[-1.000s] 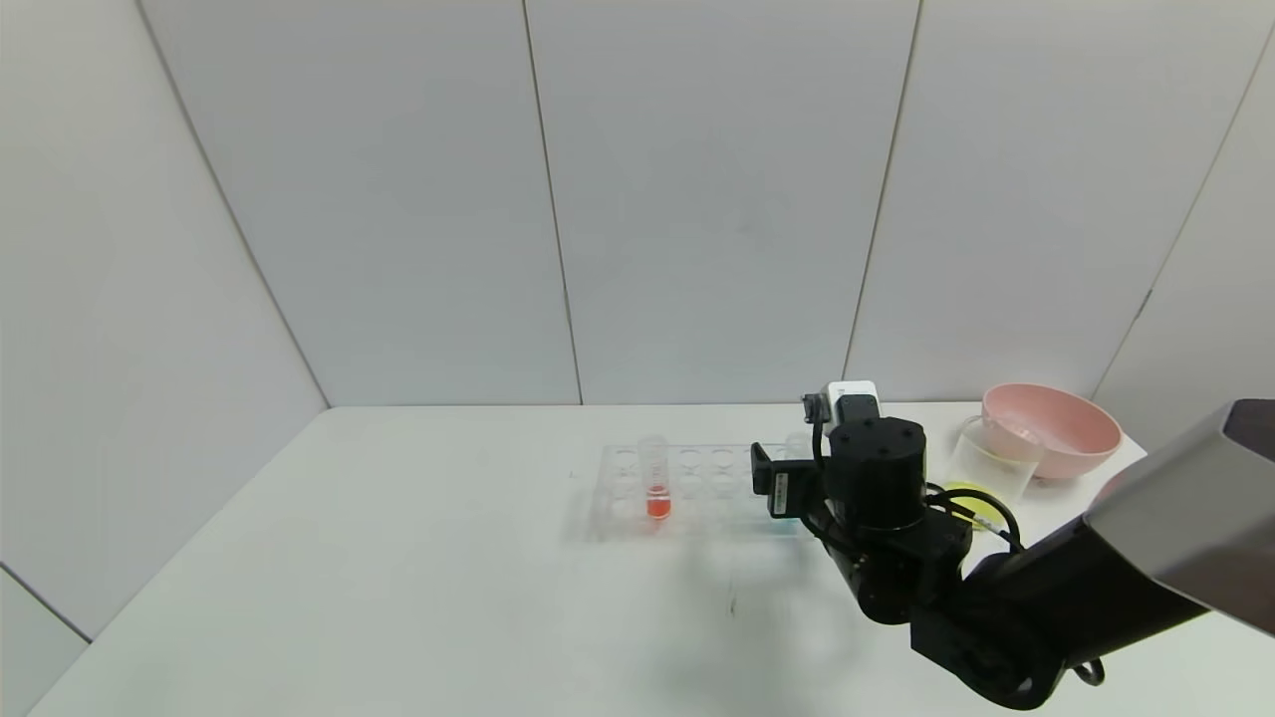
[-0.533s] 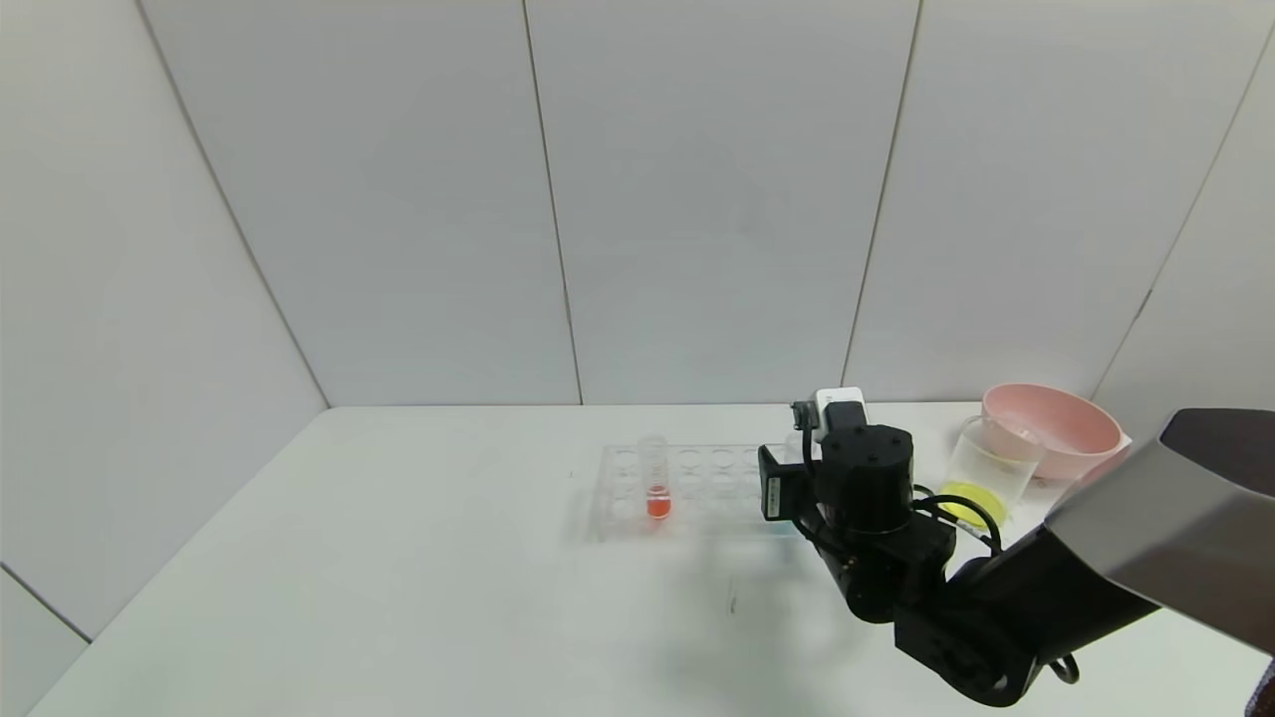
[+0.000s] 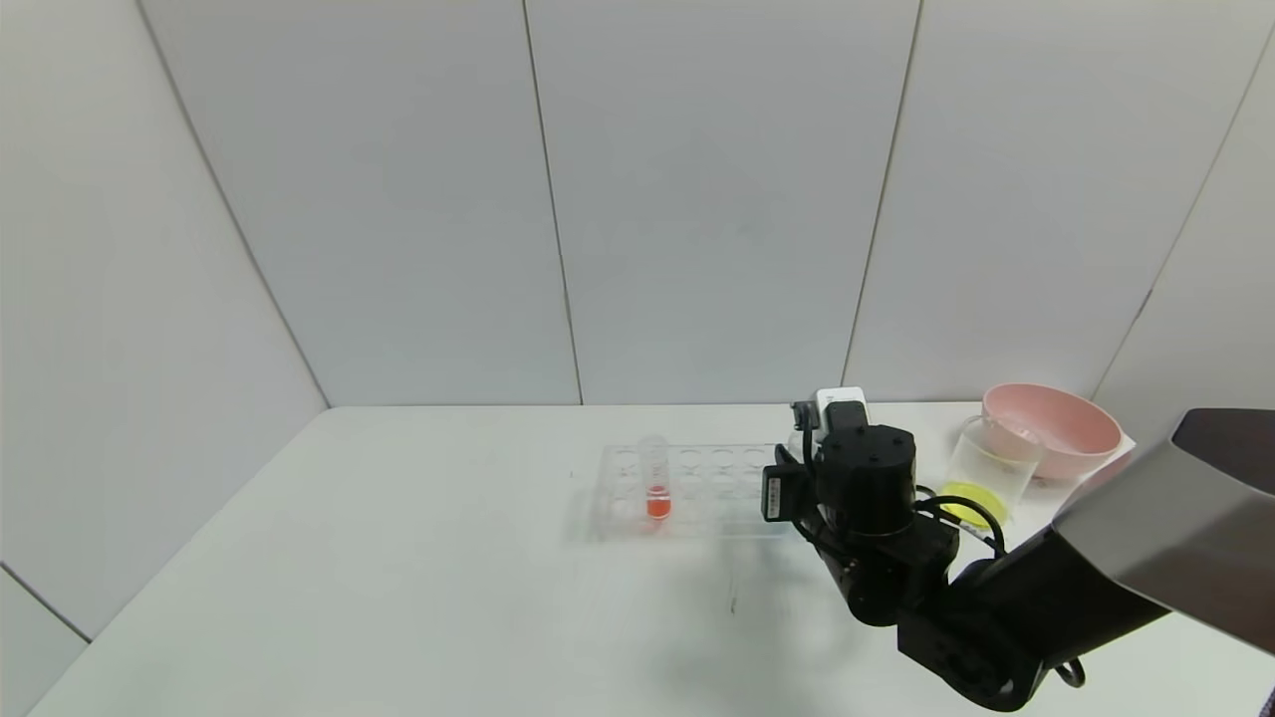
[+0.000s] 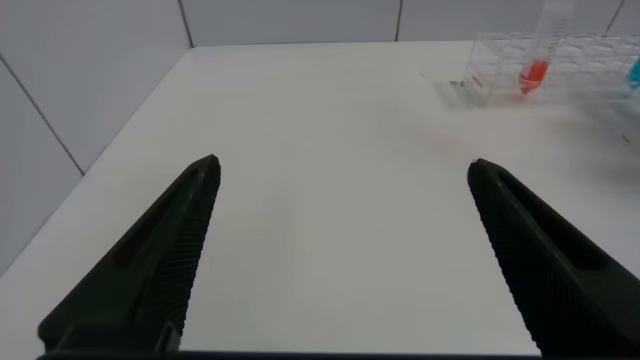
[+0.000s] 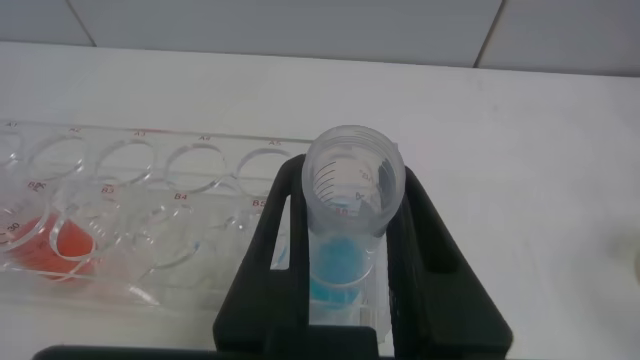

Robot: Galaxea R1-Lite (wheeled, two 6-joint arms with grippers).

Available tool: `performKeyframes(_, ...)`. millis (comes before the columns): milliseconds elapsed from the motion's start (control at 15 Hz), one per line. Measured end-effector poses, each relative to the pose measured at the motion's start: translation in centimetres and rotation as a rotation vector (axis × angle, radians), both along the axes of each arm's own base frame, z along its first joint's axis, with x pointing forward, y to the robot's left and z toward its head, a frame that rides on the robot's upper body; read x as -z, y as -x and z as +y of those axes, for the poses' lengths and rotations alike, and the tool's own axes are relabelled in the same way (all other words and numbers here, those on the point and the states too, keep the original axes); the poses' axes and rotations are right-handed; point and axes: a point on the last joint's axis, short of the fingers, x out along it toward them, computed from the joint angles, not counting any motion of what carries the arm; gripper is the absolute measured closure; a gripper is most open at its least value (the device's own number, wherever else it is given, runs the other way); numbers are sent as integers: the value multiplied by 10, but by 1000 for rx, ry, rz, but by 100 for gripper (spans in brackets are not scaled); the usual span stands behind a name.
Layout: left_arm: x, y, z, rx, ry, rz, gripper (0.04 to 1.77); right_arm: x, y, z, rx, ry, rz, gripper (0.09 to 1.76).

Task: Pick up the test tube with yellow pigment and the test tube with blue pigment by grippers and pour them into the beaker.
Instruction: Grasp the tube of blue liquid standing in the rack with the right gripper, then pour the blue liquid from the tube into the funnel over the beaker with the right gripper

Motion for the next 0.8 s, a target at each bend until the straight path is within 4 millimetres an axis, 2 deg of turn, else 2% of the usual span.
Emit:
performKeyframes(267,0,0,0,0,0,0,5,-8,3,1,-8,15,-17,135)
performKeyframes(800,0,0,0,0,0,0,5,-49,12,-3,-29,38,-110,135)
